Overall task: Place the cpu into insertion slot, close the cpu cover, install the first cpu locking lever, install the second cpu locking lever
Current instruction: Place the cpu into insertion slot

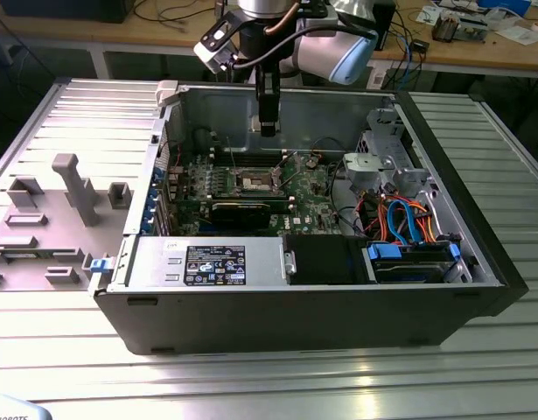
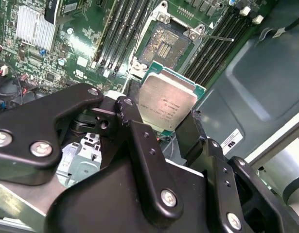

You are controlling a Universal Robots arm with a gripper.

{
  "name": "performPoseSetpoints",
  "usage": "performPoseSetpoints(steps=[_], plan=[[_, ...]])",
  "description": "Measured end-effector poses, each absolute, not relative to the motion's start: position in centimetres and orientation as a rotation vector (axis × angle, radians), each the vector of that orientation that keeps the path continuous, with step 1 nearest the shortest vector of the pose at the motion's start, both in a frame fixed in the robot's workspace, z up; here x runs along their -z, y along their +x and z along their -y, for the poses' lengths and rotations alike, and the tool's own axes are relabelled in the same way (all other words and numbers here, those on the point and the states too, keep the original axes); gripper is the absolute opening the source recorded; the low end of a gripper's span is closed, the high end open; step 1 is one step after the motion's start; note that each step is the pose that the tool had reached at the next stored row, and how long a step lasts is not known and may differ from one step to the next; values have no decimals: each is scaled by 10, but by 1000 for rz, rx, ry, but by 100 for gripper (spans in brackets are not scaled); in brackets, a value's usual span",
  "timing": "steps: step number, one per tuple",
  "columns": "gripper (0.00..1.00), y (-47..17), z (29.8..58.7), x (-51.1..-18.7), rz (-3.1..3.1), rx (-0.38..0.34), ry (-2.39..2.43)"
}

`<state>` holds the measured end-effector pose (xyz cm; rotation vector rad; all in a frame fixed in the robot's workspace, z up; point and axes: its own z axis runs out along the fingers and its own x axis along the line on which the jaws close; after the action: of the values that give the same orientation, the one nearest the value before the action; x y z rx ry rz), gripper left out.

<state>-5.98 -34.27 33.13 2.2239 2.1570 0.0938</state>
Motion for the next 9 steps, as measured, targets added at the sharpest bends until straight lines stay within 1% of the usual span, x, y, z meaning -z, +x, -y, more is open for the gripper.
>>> performPoseSetpoints(steps=[9], plan=[[54,-60,343,-331,-2157,-93,2224]])
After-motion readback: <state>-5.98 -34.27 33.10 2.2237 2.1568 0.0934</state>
